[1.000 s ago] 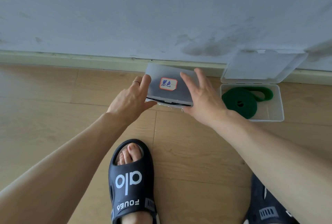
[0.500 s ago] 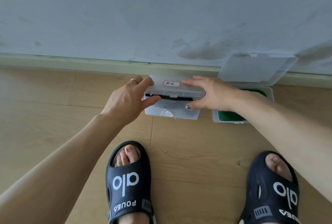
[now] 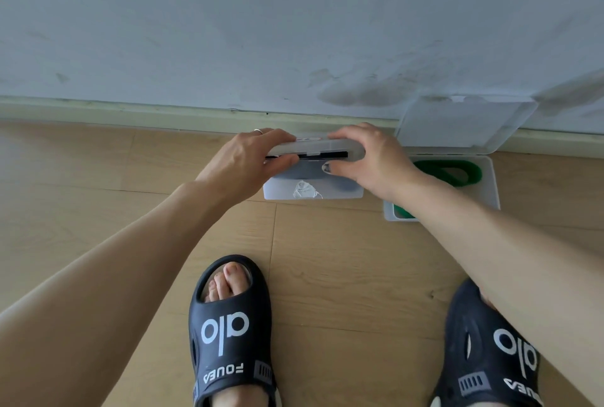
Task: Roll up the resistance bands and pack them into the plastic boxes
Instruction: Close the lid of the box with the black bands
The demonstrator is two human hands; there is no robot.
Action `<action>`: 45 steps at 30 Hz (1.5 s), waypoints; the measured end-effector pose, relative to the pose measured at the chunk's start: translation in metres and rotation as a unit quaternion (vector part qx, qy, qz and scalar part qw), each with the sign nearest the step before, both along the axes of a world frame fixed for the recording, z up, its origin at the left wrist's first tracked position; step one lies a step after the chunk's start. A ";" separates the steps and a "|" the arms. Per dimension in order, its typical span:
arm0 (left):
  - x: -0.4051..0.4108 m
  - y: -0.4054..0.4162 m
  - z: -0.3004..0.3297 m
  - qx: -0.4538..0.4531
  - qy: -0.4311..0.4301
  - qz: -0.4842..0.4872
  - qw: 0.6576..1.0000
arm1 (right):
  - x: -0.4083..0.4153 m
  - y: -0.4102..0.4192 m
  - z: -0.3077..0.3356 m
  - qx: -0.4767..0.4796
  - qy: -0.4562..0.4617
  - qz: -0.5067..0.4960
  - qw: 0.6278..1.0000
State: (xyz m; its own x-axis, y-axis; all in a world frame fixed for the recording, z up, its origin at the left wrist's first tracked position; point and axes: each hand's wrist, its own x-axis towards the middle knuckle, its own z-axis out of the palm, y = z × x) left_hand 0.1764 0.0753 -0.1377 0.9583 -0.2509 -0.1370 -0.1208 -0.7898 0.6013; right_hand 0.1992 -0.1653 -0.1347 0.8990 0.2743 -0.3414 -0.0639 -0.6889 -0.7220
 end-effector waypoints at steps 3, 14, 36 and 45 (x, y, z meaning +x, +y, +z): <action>0.002 0.001 -0.002 0.034 -0.028 -0.026 0.999 | -0.002 0.003 -0.002 0.008 -0.008 -0.019 1.000; -0.006 -0.003 -0.005 0.170 -0.085 -0.108 0.976 | -0.009 0.002 -0.006 -0.005 -0.034 0.004 0.999; -0.010 -0.005 -0.005 0.176 -0.148 -0.100 0.968 | -0.022 0.008 -0.014 -0.251 -0.307 0.217 0.892; -0.016 -0.017 -0.009 0.300 -0.178 -0.107 0.931 | -0.019 0.009 -0.016 -0.223 -0.308 0.199 0.903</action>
